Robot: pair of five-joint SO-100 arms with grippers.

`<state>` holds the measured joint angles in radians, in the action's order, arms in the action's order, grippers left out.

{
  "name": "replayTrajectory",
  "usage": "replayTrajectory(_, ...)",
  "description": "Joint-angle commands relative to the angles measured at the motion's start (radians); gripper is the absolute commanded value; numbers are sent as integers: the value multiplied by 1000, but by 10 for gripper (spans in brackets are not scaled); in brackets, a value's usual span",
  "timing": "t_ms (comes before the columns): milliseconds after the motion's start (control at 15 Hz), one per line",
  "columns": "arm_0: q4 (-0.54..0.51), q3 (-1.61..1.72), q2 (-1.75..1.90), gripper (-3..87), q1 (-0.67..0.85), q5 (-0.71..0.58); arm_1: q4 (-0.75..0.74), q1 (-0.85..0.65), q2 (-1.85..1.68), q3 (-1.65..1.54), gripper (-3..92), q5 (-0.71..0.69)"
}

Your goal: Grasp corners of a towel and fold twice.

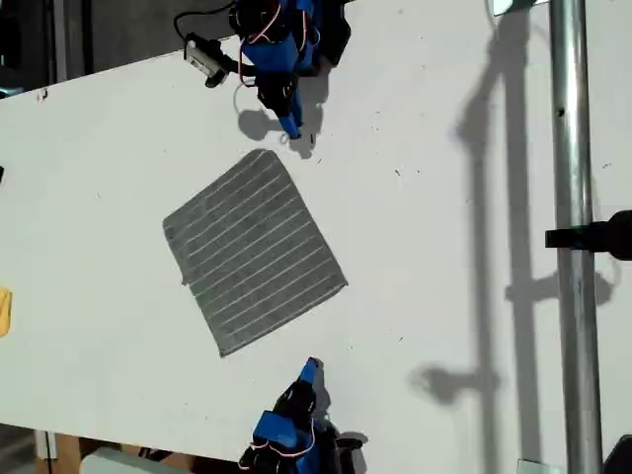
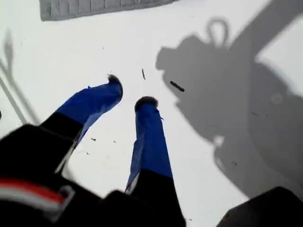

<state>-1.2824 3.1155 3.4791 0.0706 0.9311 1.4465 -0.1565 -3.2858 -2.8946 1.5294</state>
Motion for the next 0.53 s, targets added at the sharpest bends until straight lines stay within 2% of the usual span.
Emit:
replayTrajectory(0, -3, 6, -3, -18, 160, 609, 9, 25, 0, 11, -2, 14)
replayTrajectory(467, -3, 6, -3, -20, 164, 611, 14, 26, 0, 14, -2, 5)
